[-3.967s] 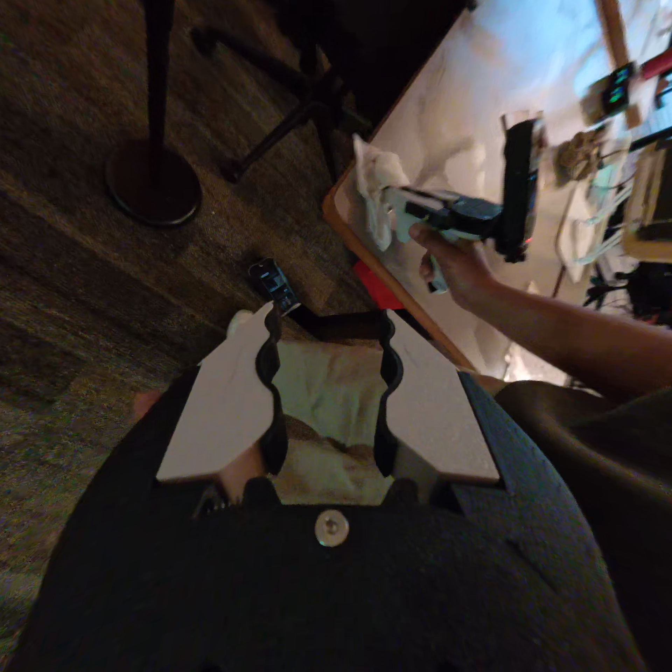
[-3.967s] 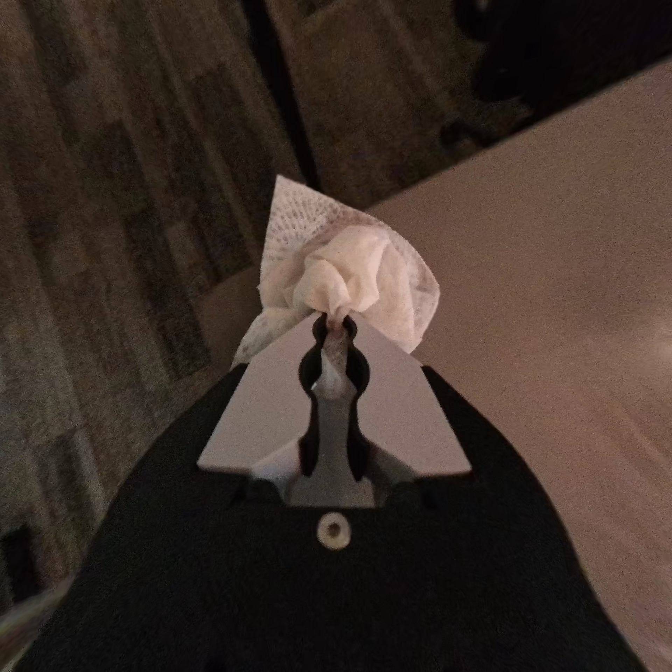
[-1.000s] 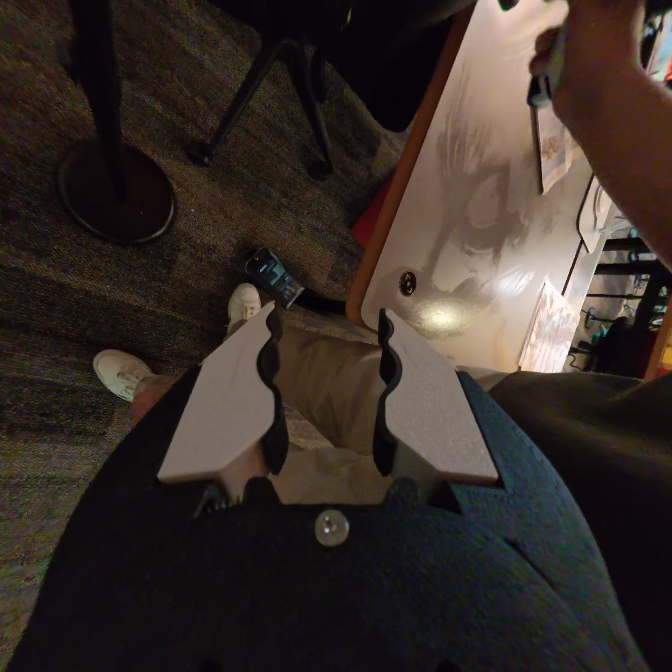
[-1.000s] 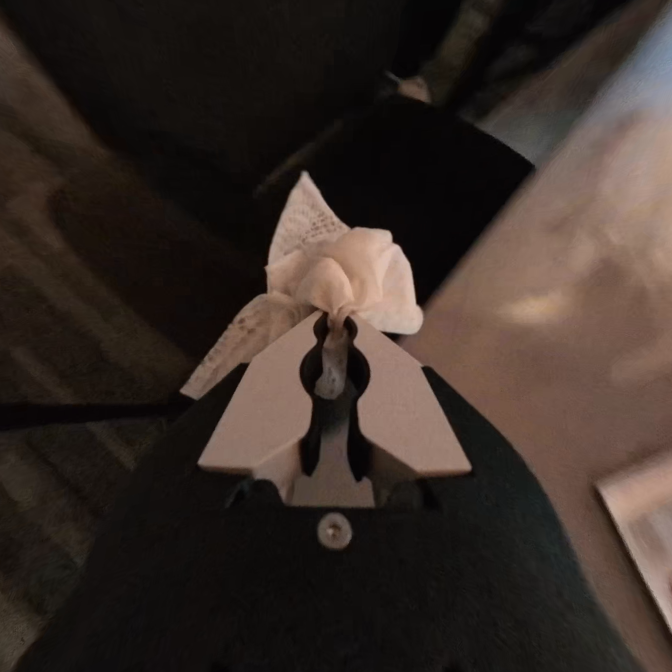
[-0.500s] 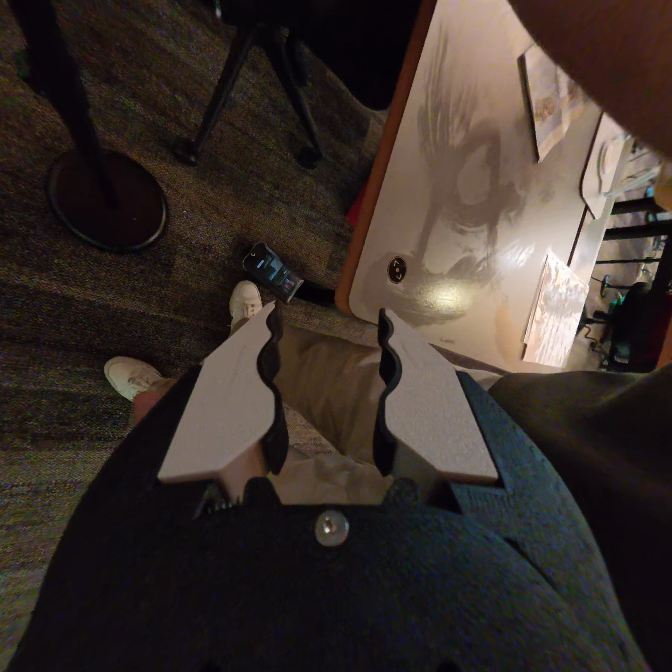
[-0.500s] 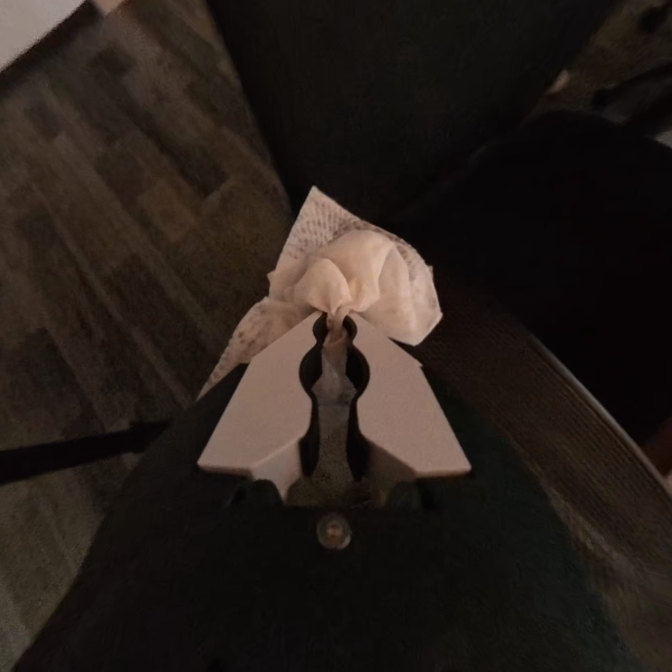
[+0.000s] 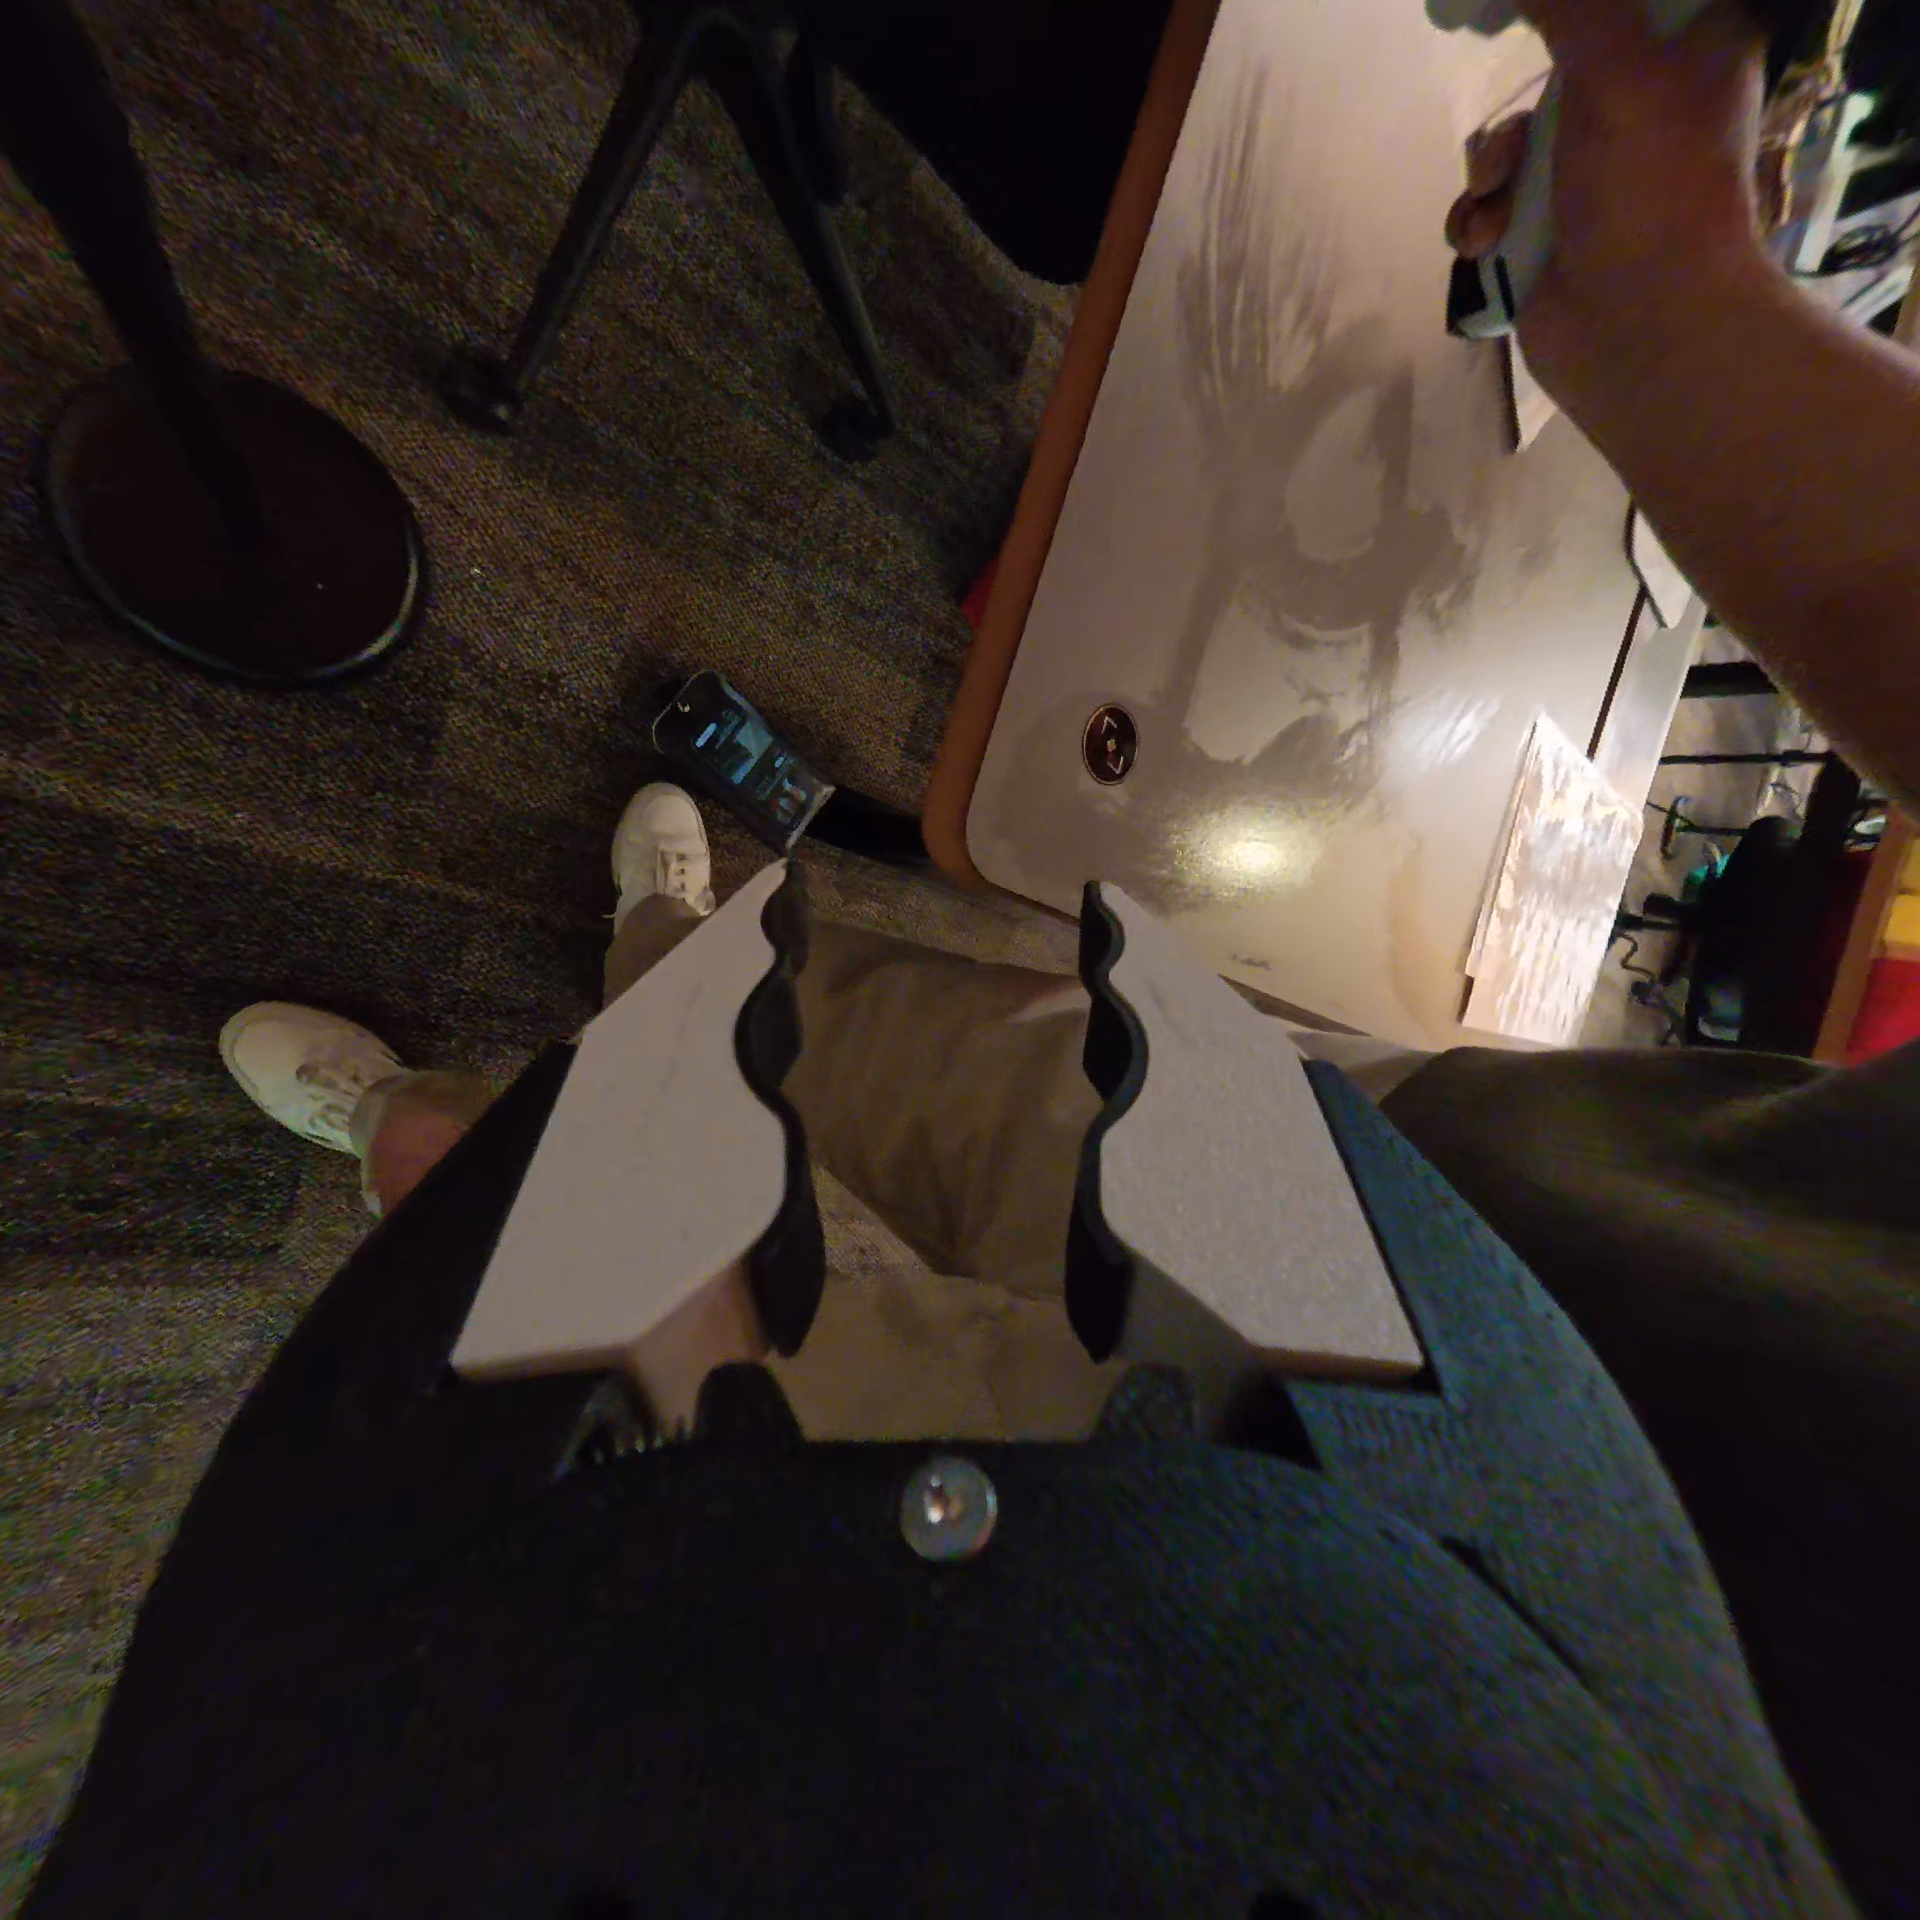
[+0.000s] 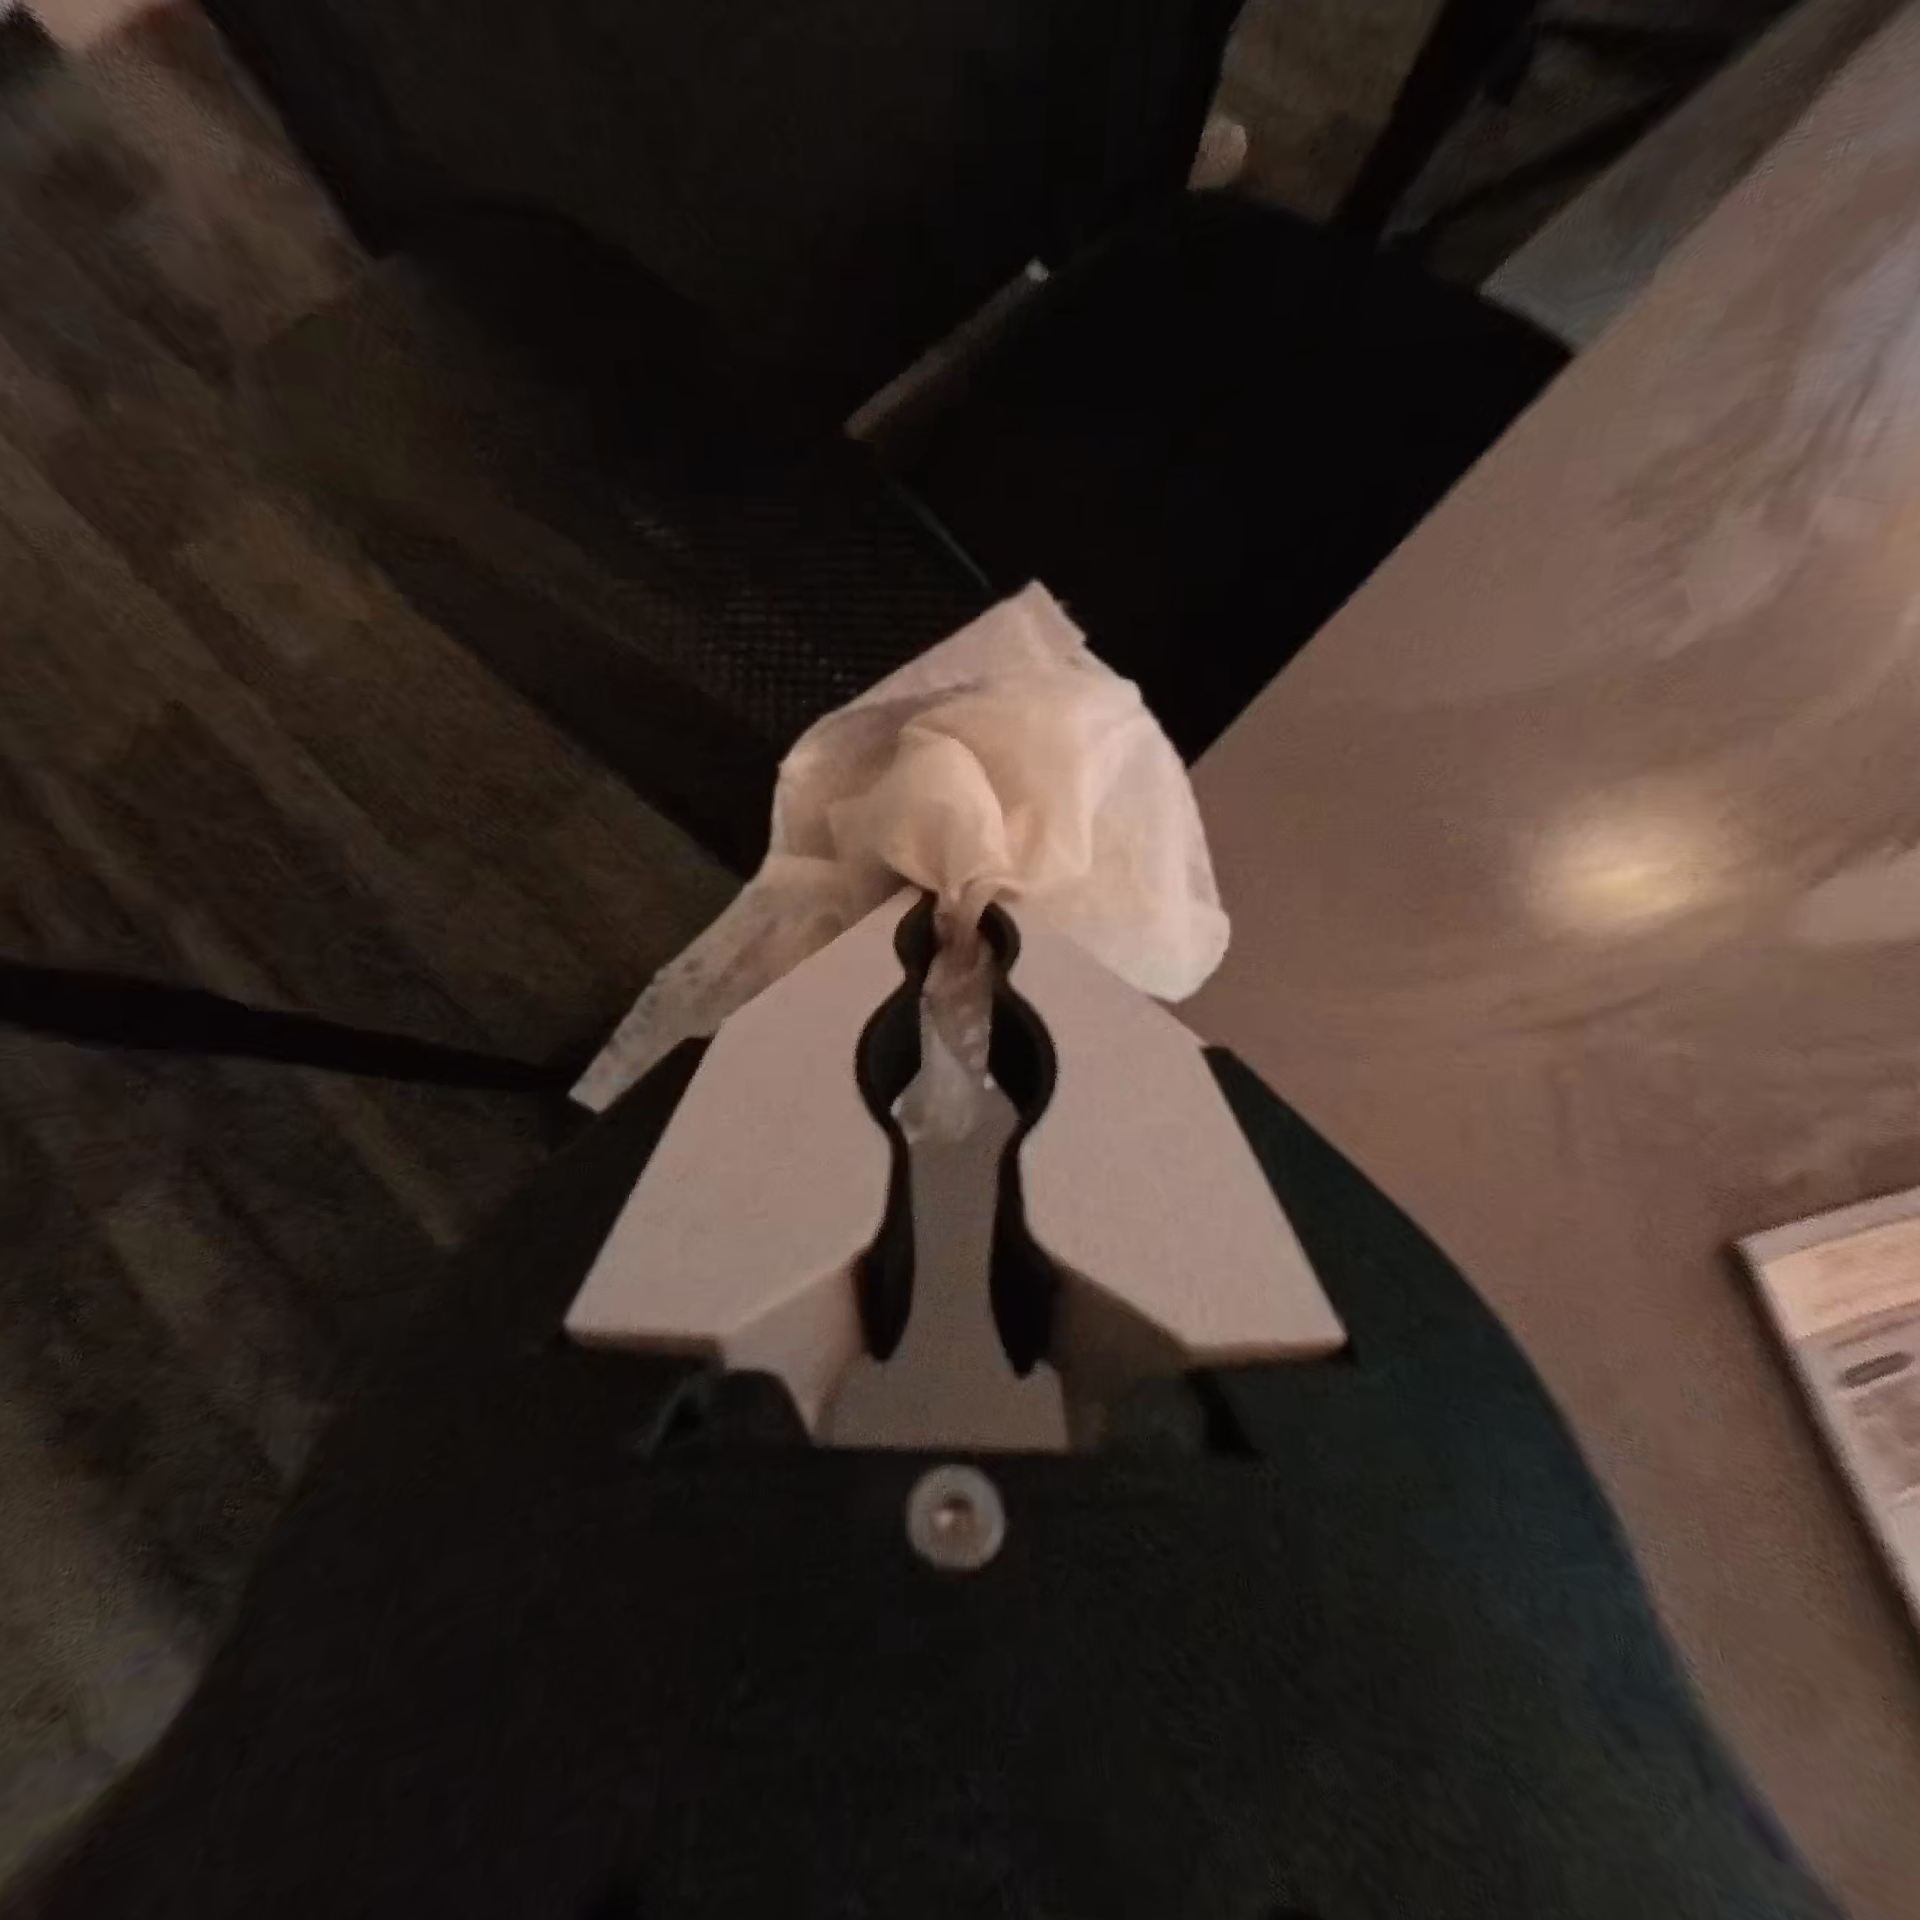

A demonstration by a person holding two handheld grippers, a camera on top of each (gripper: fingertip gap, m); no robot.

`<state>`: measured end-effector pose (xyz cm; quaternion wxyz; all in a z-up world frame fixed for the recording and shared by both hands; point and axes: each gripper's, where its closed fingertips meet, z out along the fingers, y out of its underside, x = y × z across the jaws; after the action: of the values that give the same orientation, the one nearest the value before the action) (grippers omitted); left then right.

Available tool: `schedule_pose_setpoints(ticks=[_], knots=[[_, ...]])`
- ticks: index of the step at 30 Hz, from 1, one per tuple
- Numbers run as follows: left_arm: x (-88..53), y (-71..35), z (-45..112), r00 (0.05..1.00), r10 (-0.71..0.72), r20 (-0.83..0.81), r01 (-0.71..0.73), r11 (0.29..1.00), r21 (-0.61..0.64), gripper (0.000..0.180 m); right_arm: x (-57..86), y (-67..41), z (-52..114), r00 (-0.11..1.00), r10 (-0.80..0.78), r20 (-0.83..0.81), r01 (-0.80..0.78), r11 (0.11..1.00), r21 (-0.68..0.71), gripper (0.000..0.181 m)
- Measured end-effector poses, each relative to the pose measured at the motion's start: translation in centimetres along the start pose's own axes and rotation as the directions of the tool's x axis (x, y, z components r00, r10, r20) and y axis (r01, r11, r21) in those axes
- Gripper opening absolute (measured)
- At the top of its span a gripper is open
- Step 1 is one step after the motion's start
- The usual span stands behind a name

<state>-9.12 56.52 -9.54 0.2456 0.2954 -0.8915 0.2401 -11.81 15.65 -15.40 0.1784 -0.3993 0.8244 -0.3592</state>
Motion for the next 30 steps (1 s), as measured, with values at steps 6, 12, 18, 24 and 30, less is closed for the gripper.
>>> schedule_pose_setpoints(ticks=[6, 12, 18, 24, 30], knots=[[0.6, -0.8, -0.1, 0.999, 0.044, 0.013, -0.044, 0.999, 0.008, 0.047, -1.3, -0.3, 0.0, 0.998, 0.045, 0.050, -0.046, 0.999, 0.020, 0.005], [0.7, -0.4, -0.2, 0.999, 0.038, 0.030, -0.038, 0.999, 0.021, 0.048, -1.8, 0.2, -0.4, 0.992, 0.101, 0.073, -0.100, 0.995, -0.013, 0.005], [0.6, 0.0, -0.9, 0.999, -0.011, 0.041, 0.008, 0.998, 0.055, 0.047, -1.2, 0.9, -0.5, 0.969, 0.229, 0.095, -0.227, 0.973, -0.029, 0.004], [0.7, 0.3, -0.7, 0.999, -0.017, 0.038, 0.014, 0.997, 0.074, 0.047, -9.4, 2.0, -1.4, 0.950, 0.113, 0.292, -0.087, 0.991, -0.101, 0.005], [1.4, 0.4, -0.3, 0.985, 0.167, 0.043, -0.169, 0.985, 0.024, 0.047, -6.3, 6.5, -7.8, 0.972, 0.138, 0.191, -0.119, 0.987, -0.108, 0.006]])
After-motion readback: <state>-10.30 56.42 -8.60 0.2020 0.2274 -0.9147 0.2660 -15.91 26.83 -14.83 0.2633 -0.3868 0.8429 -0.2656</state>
